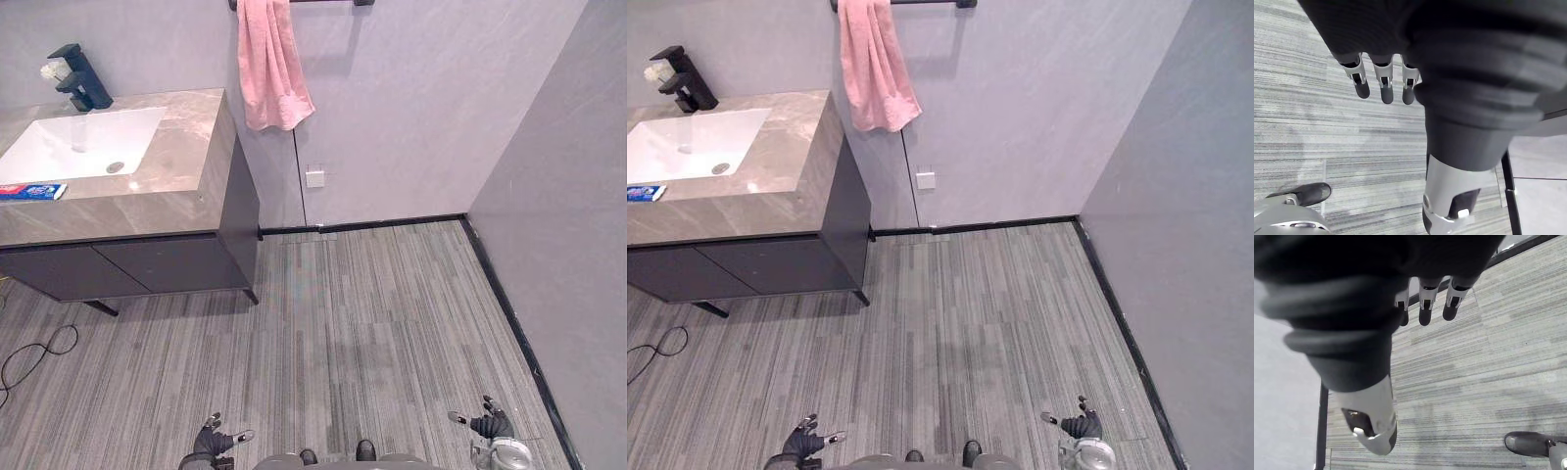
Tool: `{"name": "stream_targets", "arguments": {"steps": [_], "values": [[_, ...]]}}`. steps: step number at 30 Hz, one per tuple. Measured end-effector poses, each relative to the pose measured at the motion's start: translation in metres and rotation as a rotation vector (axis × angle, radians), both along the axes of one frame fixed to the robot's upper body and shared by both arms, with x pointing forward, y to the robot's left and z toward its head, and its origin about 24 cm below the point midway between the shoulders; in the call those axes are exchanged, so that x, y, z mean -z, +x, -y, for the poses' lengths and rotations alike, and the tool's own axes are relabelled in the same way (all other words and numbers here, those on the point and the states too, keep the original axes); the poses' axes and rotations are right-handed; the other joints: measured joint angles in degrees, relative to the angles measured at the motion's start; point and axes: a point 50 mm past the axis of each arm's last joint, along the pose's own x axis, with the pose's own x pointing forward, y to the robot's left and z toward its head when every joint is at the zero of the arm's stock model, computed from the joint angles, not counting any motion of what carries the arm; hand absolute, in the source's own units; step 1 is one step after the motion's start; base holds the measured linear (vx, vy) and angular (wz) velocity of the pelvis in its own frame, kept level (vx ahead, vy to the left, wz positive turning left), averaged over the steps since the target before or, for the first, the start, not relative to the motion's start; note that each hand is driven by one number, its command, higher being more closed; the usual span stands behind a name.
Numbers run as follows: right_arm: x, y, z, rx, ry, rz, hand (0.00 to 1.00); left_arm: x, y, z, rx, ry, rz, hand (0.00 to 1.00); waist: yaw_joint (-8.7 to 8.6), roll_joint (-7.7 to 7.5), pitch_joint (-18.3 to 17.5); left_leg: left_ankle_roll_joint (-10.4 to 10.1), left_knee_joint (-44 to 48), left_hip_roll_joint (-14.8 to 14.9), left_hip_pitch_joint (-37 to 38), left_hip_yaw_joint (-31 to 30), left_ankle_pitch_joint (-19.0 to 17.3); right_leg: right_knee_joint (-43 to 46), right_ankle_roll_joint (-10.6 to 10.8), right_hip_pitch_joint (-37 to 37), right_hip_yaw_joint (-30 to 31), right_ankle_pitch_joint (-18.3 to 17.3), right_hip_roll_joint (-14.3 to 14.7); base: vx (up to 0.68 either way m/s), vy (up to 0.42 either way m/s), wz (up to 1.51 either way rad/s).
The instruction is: Organize washtable
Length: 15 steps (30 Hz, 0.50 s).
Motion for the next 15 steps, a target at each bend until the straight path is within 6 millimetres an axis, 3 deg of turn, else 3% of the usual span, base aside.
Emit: {"name": "stream_targets", "arguments": {"steps": [15], "values": [[0.0000,0.0030,-0.0020,-0.050,-0.018,-0.018,0.00,-0.0019,-0.0030,-0.0104,-0.001,0.029,-0.009,0.00,-1.04,-0.30,0.01,0.03,-0.27,0.33,-0.12,0.11,0.00,-0.92,-0.45,0.09,-0.12,0.36,0.42,-0.02,-0.005,0.00]]}}
